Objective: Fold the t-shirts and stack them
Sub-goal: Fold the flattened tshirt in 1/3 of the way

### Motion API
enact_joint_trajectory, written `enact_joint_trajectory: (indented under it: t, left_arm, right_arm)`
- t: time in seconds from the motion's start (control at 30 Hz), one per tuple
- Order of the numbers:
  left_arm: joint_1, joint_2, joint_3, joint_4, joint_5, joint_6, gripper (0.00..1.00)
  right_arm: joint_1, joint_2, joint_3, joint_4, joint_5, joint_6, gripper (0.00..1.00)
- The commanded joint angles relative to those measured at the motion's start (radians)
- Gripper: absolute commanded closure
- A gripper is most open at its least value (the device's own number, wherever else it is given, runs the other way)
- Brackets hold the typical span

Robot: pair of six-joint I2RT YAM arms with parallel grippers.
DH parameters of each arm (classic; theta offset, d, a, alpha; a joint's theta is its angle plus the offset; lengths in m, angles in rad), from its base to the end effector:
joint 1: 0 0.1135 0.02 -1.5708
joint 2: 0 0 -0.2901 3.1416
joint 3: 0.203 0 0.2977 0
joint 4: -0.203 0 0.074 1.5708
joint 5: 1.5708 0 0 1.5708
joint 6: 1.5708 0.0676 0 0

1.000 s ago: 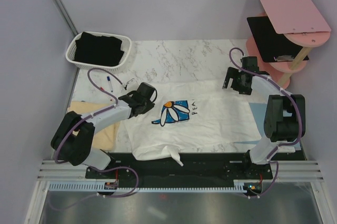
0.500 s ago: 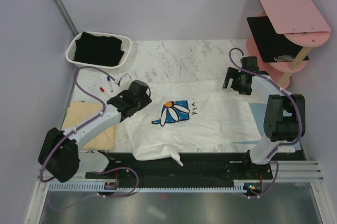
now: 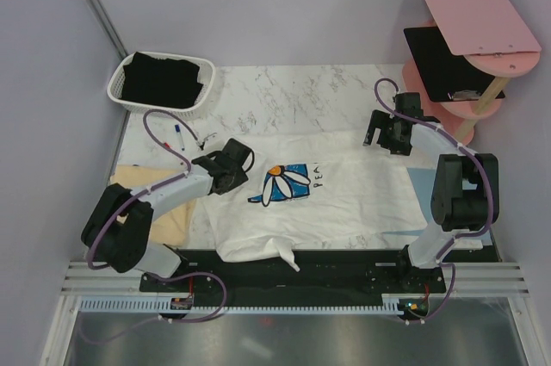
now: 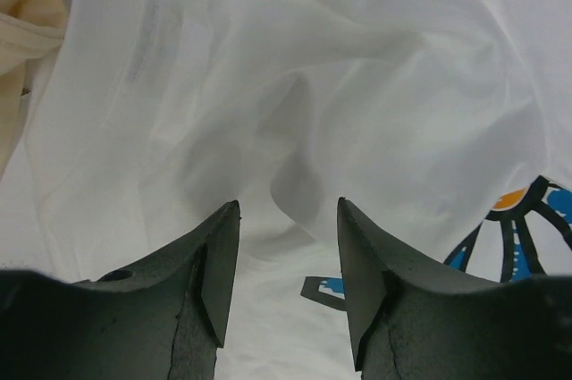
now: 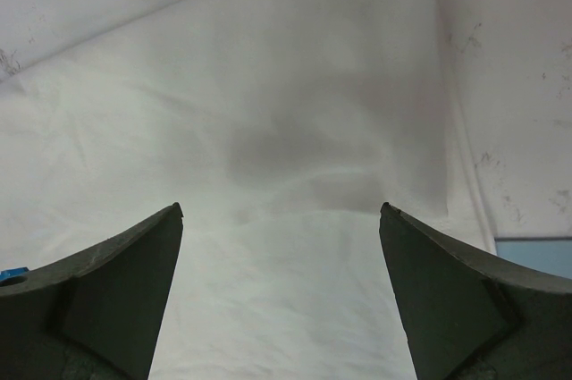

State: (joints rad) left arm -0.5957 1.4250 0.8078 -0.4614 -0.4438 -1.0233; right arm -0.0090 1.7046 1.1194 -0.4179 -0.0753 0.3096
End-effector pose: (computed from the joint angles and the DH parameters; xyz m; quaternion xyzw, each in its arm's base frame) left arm 0.2764 -0.1523 0.1617 -0.2531 0.9132 -0.0248 0.3185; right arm 0.4110 0.0014 0.1707 0.1418 0.9488 0.0776 0.2713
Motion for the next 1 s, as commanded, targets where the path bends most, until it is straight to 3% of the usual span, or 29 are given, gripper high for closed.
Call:
enact_joint_trajectory:
  t: [0.0, 0.5, 0.6, 0.7, 0.97]
  left_arm:
    - [0.004, 0.058, 0.011, 0.007, -0.026, -0.001, 0.46]
    - [0.004, 0.157, 0.093, 0.046, -0.026, 0.009, 0.5]
    - [0.004, 0.161, 0.09, 0.053, -0.03, 0.011, 0.58]
    - [0.004, 0.183, 0.099, 0.05, -0.024, 0.012, 0.98]
    - [-0.004, 0.069, 0.064, 0.032, 0.037, 0.008, 0.98]
  right_arm:
    - [0.003, 0.01, -0.004, 0.022, -0.012, -0.007, 0.02]
    - [0.003, 0.021, -0.007, 0.025, -0.023, -0.007, 0.02]
    - [0.003, 0.027, -0.006, 0.025, -0.026, -0.009, 0.02]
    - [0.003, 0.033, -0.006, 0.027, -0.027, -0.009, 0.02]
    - [0.03, 0.03, -0.006, 0.027, -0.024, -0.009, 0.02]
